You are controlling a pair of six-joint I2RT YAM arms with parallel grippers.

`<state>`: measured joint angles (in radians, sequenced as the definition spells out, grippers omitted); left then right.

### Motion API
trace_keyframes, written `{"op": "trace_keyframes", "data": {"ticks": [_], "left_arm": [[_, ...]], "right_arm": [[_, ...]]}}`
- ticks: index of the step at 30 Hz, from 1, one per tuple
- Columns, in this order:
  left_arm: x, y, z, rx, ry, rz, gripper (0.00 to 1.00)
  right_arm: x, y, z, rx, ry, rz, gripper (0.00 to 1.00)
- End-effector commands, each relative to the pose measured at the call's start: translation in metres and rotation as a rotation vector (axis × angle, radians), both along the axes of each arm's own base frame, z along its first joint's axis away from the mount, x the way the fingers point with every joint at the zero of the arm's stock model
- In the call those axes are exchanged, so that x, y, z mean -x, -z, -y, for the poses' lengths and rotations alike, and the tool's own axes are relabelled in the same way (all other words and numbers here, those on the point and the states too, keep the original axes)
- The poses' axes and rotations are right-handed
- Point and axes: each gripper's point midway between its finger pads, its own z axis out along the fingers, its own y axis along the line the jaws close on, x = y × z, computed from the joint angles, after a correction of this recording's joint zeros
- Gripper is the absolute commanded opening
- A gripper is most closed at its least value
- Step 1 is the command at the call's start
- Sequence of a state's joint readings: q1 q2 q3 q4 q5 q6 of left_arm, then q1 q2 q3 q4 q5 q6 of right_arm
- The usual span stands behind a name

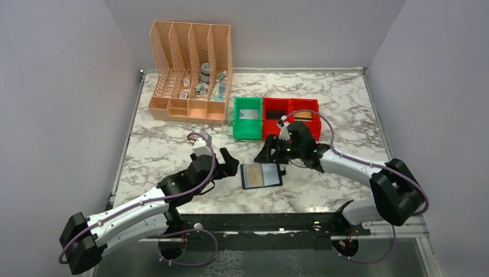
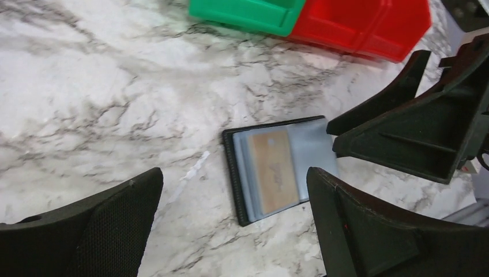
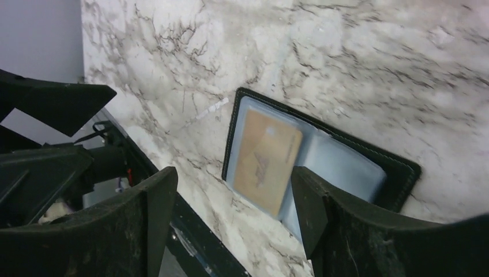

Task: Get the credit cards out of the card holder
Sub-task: Remove the credit card from the card holder.

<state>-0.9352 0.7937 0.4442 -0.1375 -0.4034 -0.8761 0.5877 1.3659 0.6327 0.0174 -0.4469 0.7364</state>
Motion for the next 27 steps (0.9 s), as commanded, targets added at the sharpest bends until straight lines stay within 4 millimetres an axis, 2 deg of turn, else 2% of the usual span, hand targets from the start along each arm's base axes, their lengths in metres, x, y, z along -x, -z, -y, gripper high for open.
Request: {"op": "trace_keyframes", "data": {"ticks": [1,4,7,11,14,20,23,27], "left_arm": [[0.003,0.015,-0.040,-0.046,-0.161,-0.031,0.99],[0.005,0.014,-0.047,-0.023,-0.185,-0.029,0.99],[0.006,0.010,-0.051,-0.006,-0.197,-0.015,0.99],[0.006,0.007,-0.052,-0.008,-0.196,-0.006,0.99],[0.006,0.009,-0.052,-0.017,-0.198,-0.013,0.99],[0.005,0.011,-0.049,-0.034,-0.192,-0.026,0.99],[0.004,0.013,-0.047,-0.037,-0.183,-0.031,0.99],[0.005,0.014,-0.043,-0.044,-0.163,-0.037,0.99]], "right_arm": [[-0.005,0.021,-0.014,0.251,0.004,0.054,0.71],[-0.005,0.036,-0.017,0.443,0.030,0.085,0.71],[-0.007,0.041,-0.023,0.514,0.033,0.100,0.71],[-0.010,0.043,-0.029,0.541,0.021,0.120,0.65],[-0.011,0.048,-0.031,0.562,0.002,0.112,0.65],[0.001,0.074,-0.032,0.562,-0.032,0.052,0.65],[0.010,0.096,-0.025,0.597,-0.031,-0.003,0.67],[0.010,0.108,-0.002,0.682,0.044,-0.012,0.67]]}}
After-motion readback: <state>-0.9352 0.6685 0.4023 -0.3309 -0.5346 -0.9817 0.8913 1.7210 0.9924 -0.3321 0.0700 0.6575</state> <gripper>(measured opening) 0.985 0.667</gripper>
